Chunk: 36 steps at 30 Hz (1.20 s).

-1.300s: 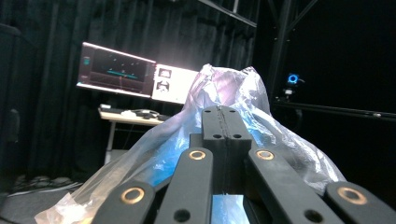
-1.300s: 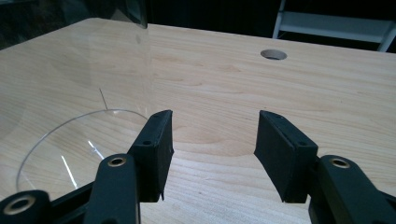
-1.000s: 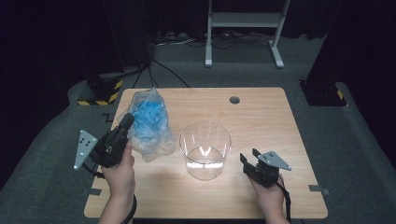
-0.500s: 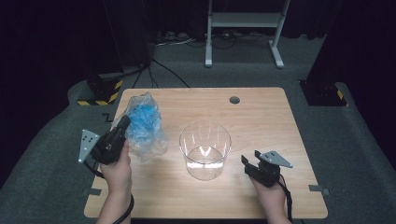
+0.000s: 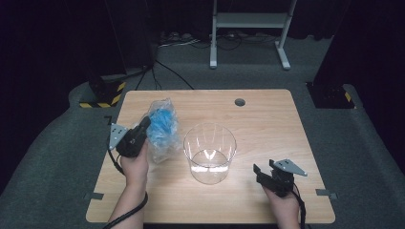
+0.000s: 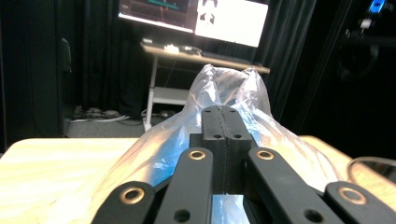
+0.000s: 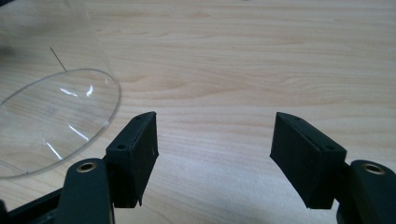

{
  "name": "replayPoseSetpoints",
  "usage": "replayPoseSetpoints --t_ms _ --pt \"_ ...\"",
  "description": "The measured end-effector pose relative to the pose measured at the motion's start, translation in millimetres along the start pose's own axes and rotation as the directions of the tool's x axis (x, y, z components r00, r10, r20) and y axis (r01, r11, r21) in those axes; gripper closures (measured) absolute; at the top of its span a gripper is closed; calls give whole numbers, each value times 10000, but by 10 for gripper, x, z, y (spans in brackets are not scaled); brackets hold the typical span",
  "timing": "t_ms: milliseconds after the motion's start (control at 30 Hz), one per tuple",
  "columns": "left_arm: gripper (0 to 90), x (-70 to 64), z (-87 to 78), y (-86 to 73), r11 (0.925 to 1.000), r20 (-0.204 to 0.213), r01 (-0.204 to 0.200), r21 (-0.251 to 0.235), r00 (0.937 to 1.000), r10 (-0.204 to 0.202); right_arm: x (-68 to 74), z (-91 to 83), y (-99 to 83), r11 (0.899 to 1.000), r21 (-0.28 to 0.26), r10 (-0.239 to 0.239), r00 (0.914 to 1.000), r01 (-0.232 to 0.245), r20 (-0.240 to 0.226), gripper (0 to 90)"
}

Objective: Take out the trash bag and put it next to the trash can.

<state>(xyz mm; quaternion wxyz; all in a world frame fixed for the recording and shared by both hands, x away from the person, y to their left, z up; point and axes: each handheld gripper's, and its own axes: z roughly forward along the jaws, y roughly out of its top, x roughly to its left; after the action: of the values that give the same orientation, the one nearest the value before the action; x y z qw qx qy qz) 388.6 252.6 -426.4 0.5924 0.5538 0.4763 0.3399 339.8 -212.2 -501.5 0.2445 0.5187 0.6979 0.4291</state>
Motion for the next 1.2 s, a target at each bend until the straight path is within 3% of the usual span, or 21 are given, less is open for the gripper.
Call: replayPoseSetpoints --t_ms 67,167,400,633,700,800,833,900,933,967,1000,1033,1067,1133,1167,1200 --pt "900 -63 143 -86 9991 84 -175 386 9998 172 -21 -14 -32 10000 76 34 10000 -34 75 316" --pt "900 -112 221 -148 9972 149 -342 666 9993 332 -20 -31 -47 9999 117 5 10000 -6 70 316" --pt "900 -184 356 -337 9899 540 -139 1409 9985 63 -3 -25 -51 9998 167 -137 9999 137 -35 311" --pt "899 -199 428 -408 9852 608 -63 1713 9981 -42 9 -9 -42 9997 208 -127 9998 130 -159 304" --pt "899 -211 473 -426 9789 804 -43 2042 9967 -124 9 -1 -50 9996 246 -110 9998 115 -188 304" --pt "894 -226 488 -424 9768 887 -80 2141 9960 -113 10 16 -62 9993 331 -189 9996 195 -209 302" --pt "858 -227 492 -419 9748 919 -35 2229 9956 -175 11 22 -64 9992 359 -186 9996 193 -207 302" --pt "700 -226 498 -413 9739 954 68 2269 9950 -292 15 28 -64 9990 409 -171 9996 179 -220 299" --pt "700 -230 500 -395 9719 959 94 2354 9948 -329 18 32 -64 9989 429 -173 9996 182 -219 294" --pt "564 -254 494 -358 9726 971 11 2323 9950 -244 27 47 -61 9986 481 -212 9997 219 -153 288" --pt "506 -254 494 -358 9726 971 11 2323 9950 -244 27 47 -61 9986 481 -212 9997 219 -153 288" --pt "506 -269 475 -331 9749 956 -90 2226 9953 -127 29 55 -62 9985 515 -156 9997 164 -171 282" --pt "407 -295 441 -294 9791 959 -148 2027 9954 -48 29 73 -60 9983 559 -171 9997 180 -163 269" --pt "358 -309 418 -270 9799 946 -246 1979 9955 59 33 87 -54 9982 569 -201 9998 207 -97 262" --pt "251 -328 391 -244 9802 883 -349 1950 9959 179 37 116 -34 9980 626 -126 9999 131 -75 256" --pt "251 -348 357 -220 9811 915 -447 1883 9954 278 37 116 -34 9980 626 -126 9999 131 -75 256"
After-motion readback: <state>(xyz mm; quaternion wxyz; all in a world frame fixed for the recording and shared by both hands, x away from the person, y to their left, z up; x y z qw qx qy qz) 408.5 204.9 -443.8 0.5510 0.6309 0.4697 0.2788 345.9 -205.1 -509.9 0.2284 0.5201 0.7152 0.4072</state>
